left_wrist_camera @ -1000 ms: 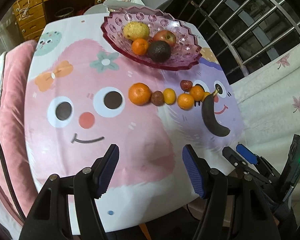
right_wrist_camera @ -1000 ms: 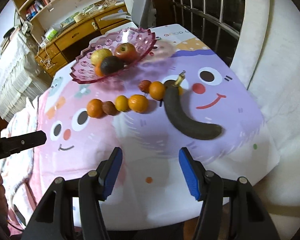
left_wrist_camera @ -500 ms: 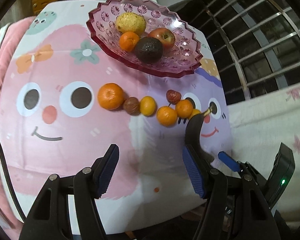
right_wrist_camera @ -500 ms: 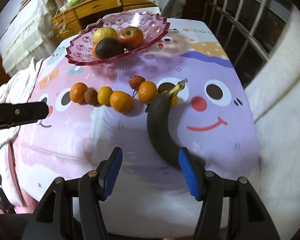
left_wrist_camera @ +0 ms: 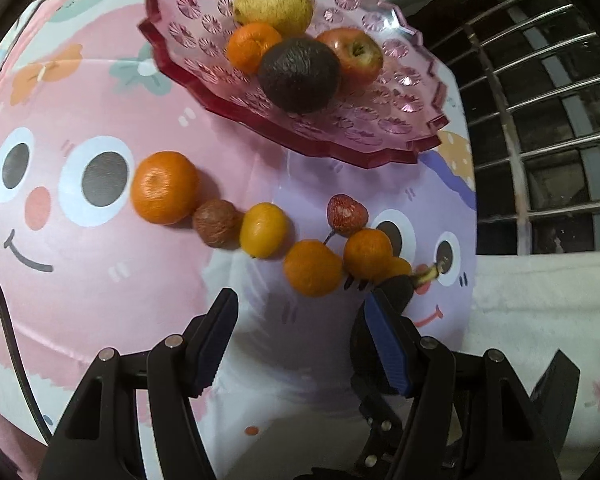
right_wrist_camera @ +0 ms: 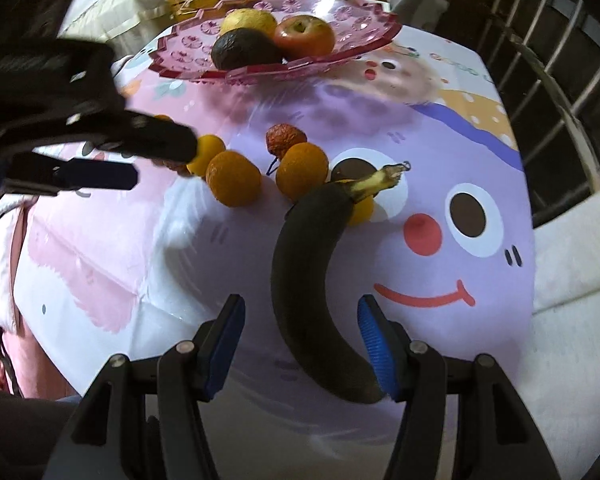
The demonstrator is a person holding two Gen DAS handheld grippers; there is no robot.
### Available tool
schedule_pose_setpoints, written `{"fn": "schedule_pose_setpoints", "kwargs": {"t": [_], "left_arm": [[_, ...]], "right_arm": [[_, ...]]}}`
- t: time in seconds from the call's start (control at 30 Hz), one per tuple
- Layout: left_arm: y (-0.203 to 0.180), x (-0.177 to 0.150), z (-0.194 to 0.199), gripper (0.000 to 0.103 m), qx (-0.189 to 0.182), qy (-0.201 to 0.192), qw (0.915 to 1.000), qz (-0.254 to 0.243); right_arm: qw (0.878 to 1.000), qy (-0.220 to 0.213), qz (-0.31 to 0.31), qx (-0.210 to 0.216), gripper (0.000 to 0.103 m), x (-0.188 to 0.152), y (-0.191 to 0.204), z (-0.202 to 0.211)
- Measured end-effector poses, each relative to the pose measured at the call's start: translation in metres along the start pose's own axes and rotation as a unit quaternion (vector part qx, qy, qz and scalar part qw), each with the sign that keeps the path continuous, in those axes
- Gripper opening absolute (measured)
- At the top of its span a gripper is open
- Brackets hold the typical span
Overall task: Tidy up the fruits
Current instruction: 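Grasp a mandarin with the left tool while the right tool grasps the banana, then lift the mandarin and banana with both tools toward the pink bowl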
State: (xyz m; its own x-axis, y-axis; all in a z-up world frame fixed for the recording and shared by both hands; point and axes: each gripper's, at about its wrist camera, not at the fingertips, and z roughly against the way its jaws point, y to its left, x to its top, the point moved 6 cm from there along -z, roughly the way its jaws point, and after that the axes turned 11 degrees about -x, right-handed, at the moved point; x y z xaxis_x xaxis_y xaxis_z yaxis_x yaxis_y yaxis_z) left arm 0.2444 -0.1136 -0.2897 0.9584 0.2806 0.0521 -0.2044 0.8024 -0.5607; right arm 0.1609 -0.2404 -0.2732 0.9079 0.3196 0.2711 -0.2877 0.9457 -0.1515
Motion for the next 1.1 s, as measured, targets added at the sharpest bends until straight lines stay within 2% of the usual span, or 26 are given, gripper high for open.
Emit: {"fn": "schedule_pose_setpoints", "kwargs": {"t": [0.17, 0.33, 0.57, 0.8, 0.93, 1.1], "left_arm": [[-0.006, 0.006, -0.020, 0.062, 0.020, 0.008, 0.9997, 0.012], [-0.005, 0.011, -0.033, 0.052, 0.045, 0.011, 0.9987, 0.022], [-0.004, 0.016, -0.043, 0.050, 0.052, 0.014, 0.9981, 0.029], [-0.007, 0.014, -0.054, 0.038, 0.046, 0.021, 0.9982, 0.031], [-0.009, 0.015, -0.056, 0.038, 0.047, 0.018, 0.9984, 0.027], [-0.005, 0.012, -0.048, 0.037, 0.051, 0.019, 0.9984, 0.019]], "right_arm": [[1.000, 0.003, 0.014, 0.023, 0.057, 0.001, -0.002, -0.010], [0.999, 0.012, 0.017, 0.041, 0.047, 0.000, -0.003, -0.018], [0.998, 0.019, 0.033, 0.057, 0.041, -0.001, 0.001, -0.025], [0.997, 0.010, 0.046, 0.058, 0.040, -0.001, 0.006, -0.025], [0.997, 0.009, 0.050, 0.064, 0.032, 0.000, 0.010, -0.024], [0.996, 0.006, 0.048, 0.071, 0.031, -0.002, 0.013, -0.024]]}}
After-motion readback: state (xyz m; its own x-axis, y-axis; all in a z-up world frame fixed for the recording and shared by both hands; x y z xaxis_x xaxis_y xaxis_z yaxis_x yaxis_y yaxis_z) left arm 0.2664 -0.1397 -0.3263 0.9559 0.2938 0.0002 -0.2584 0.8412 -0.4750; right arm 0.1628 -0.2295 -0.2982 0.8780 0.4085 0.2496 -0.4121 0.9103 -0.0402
